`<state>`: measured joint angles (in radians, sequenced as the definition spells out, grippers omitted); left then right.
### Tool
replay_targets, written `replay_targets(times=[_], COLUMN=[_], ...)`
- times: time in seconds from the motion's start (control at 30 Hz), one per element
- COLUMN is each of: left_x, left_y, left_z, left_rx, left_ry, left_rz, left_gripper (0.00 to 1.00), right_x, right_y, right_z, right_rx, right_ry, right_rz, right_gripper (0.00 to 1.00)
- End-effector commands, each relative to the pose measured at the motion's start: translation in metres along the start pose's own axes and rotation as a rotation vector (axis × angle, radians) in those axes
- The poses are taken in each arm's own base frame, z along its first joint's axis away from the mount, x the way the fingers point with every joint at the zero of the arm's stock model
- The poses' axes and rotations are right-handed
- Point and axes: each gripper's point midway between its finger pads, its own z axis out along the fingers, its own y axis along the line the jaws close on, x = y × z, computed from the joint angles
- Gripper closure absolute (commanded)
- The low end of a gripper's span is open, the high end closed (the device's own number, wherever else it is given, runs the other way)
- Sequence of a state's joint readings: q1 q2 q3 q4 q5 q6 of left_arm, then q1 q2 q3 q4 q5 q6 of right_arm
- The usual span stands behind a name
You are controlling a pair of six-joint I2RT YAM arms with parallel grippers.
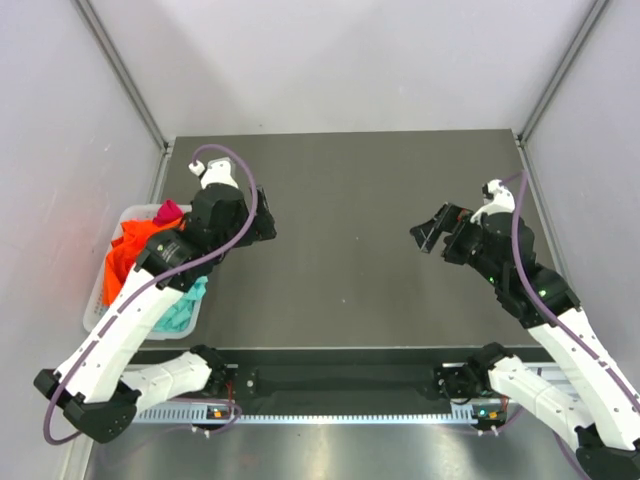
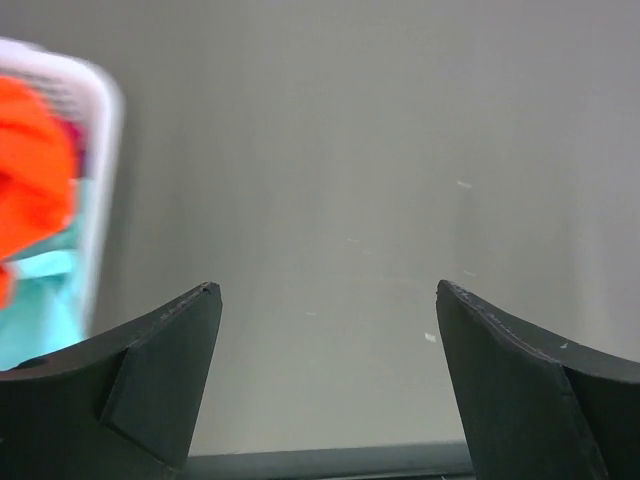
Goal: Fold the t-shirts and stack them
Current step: Grab the tshirt from the pile
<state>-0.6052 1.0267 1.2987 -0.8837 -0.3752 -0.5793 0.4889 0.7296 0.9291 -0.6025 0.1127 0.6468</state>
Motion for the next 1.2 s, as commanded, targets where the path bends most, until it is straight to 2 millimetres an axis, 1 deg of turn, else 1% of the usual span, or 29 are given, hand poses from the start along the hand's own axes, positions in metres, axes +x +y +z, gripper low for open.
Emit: replay_targets(times=[0.0,0.03,0.07,0.1,0.13,0.17,0.23,0.27,0.3,0.33,0.37,0.4,0.43,0.47,0.5,0.53,0.57,0.6,0.67,0.73,0.8,0.87,0.9,0.93,0.97,1.0,1.03,1.07,1.17], left_x=[-0.027,-0.029,-0.035,-0.037,-0.037,-0.041,-0.042,-0.043,-0.039,-0.036,-0.033,-0.023,-0.019,-0.014,-0.001,0.004,0.006,0.019,0.027,0.043,0.052,0.052,0.044,0.037,0.011,-0.002,-0.011,-0.041,-0.078], left_y=[0.033,0.047,0.065,0.078,0.091,0.119,0.147,0.169,0.178,0.184,0.19,0.195,0.2,0.209,0.216,0.218,0.231,0.233,0.242,0.248,0.252,0.251,0.251,0.25,0.248,0.246,0.245,0.239,0.226], left_z=[-0.005,0.002,0.004,0.005,0.013,0.016,0.026,0.026,0.032,0.035,0.038,0.044,0.052,0.054,0.062,0.067,0.069,0.077,0.083,0.091,0.099,0.103,0.101,0.099,0.094,0.089,0.082,0.075,0.065], left_rx=[-0.202,-0.303,-0.38,-0.44,-0.493,-0.557,-0.623,-0.667,-0.693,-0.708,-0.717,-0.726,-0.736,-0.76,-0.783,-0.786,-0.813,-0.799,-0.811,-0.814,-0.815,-0.803,-0.81,-0.816,-0.821,-0.827,-0.838,-0.825,-0.769], left_ry=[-0.084,-0.083,-0.083,-0.065,-0.038,-0.01,0.01,0.02,0.034,0.045,0.052,0.077,0.084,0.093,0.129,0.145,0.146,0.189,0.202,0.237,0.257,0.27,0.267,0.257,0.207,0.186,0.179,0.104,0.012], left_rz=[-0.001,0.025,0.027,0.037,0.039,0.003,-0.038,-0.074,-0.085,-0.1,-0.119,-0.127,-0.14,-0.165,-0.165,-0.166,-0.199,-0.205,-0.231,-0.25,-0.257,-0.247,-0.245,-0.243,-0.238,-0.232,-0.226,-0.229,-0.224], left_gripper=[0.07,0.07,0.07,0.07,0.07,0.08,0.08,0.08,0.09,0.09,0.09,0.09,0.1,0.1,0.11,0.12,0.13,0.17,0.19,0.22,0.29,0.6,0.74,0.85,0.96,1.0,1.0,1.0,1.0], right_x=[-0.007,-0.004,-0.003,-0.002,0.001,0.002,0.003,0.006,0.01,0.009,0.011,0.016,0.014,0.016,0.02,0.02,0.022,0.022,0.023,0.021,0.019,0.017,0.016,0.016,0.016,0.014,0.015,0.015,0.015], right_y=[0.015,0.015,0.016,0.021,0.021,0.023,0.027,0.032,0.035,0.041,0.045,0.046,0.049,0.05,0.052,0.053,0.054,0.054,0.052,0.053,0.052,0.052,0.052,0.051,0.051,0.051,0.05,0.05,0.05], right_z=[0.0,0.001,0.001,0.001,0.003,0.003,0.003,0.002,0.002,0.0,-0.002,-0.001,-0.002,-0.002,-0.002,-0.003,-0.004,-0.005,-0.006,-0.008,-0.011,-0.013,-0.016,-0.016,-0.016,-0.017,-0.017,-0.017,-0.017], right_rx=[-0.074,-0.079,-0.087,-0.11,-0.117,-0.132,-0.156,-0.187,-0.213,-0.245,-0.277,-0.29,-0.312,-0.321,-0.337,-0.346,-0.354,-0.356,-0.35,-0.352,-0.352,-0.353,-0.357,-0.354,-0.354,-0.353,-0.347,-0.345,-0.347], right_ry=[-0.034,-0.025,-0.021,-0.018,-0.009,-0.005,-0.009,0.009,0.023,0.014,0.024,0.036,0.026,0.031,0.043,0.044,0.052,0.052,0.056,0.051,0.04,0.028,0.027,0.025,0.025,0.023,0.029,0.03,0.029], right_rz=[-0.004,-0.003,0.0,0.003,0.005,0.008,0.015,0.019,0.018,0.016,0.014,0.014,0.015,0.018,0.016,0.014,0.008,0.004,-0.012,-0.027,-0.047,-0.064,-0.07,-0.076,-0.09,-0.097,-0.1,-0.109,-0.112], right_gripper=[0.01,0.0,0.0,0.0,0.0,0.0,0.0,0.0,0.0,0.0,0.0,0.0,0.0,0.0,0.0,0.0,0.0,0.0,0.0,0.0,0.0,0.0,0.0,0.0,0.0,0.0,0.01,0.0,0.0])
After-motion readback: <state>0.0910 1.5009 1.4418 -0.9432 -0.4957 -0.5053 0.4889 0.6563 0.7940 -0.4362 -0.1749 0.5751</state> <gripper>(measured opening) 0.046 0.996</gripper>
